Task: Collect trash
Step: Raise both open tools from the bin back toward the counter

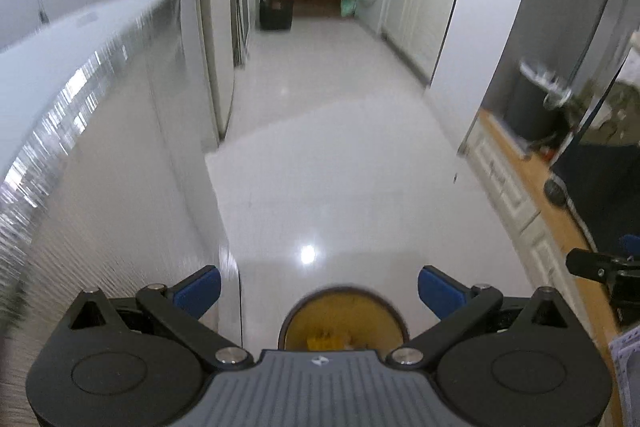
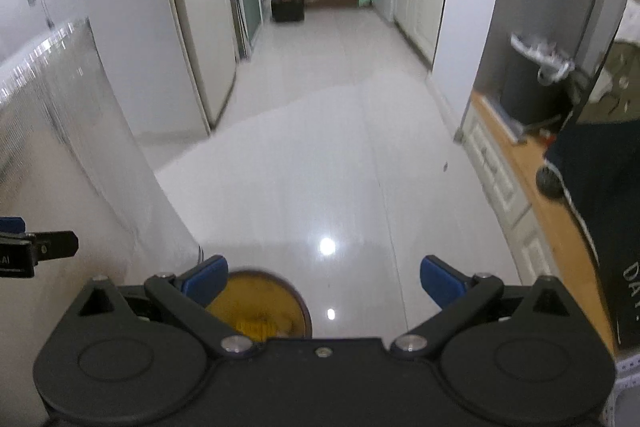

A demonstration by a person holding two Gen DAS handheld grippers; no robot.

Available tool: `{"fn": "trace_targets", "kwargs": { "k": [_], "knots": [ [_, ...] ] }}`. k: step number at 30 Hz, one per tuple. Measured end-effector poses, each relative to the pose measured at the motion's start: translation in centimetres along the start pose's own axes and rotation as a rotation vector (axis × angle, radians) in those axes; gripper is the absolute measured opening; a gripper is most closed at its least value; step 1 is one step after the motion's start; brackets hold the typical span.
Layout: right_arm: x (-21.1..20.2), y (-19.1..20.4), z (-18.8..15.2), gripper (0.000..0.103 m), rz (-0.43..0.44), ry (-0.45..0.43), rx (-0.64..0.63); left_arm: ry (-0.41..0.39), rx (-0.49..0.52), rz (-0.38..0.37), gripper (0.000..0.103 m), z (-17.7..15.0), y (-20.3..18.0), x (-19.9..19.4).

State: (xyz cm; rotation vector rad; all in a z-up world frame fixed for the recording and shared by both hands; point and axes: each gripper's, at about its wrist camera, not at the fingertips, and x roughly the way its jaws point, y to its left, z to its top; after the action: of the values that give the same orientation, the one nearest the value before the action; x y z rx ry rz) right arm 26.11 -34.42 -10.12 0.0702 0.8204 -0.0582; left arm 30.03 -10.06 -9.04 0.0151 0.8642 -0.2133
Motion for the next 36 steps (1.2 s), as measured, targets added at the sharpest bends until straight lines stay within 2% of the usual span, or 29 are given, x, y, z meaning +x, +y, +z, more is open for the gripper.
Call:
{"fn": "trace_targets", "kwargs": {
  "k": [4,10,19,25,30,36],
  "knots": [
    [-2.3,0.5,1.1,0.103,0.019,-0.075,-0.006,-0.099,-0.014,-0.02,0.103,0.9,-0.1,-3.2],
    [-6.0,2.2,2.6,0.103,0.047,-0.193,-0.046,-0.232,0.002,-0.01,0.103,2.3,-0.4,-8.9],
    [-13.1,7.2,5.3,0.103,0.155,-0.396,-0.108,-0.375,0.014,0.029,0.103,3.7,2.7,-17.1],
    [-16.0,11.7,6.7,0.103,0.241,-0.488,-0.142,-0.432,0.03,0.126,0.103,4.1,6.6,-21.3],
    [-16.5,16.1,7.2,0.103,0.284,-0.498,-0.201,-0.452,0.02,0.224,0.103,4.2,11.4,-23.7],
    [-16.4,21.7,7.9,0.103,0.35,-0.481,-0.257,-0.427,0.025,0.354,0.103,4.4,17.4,-25.1]
  ]
}}
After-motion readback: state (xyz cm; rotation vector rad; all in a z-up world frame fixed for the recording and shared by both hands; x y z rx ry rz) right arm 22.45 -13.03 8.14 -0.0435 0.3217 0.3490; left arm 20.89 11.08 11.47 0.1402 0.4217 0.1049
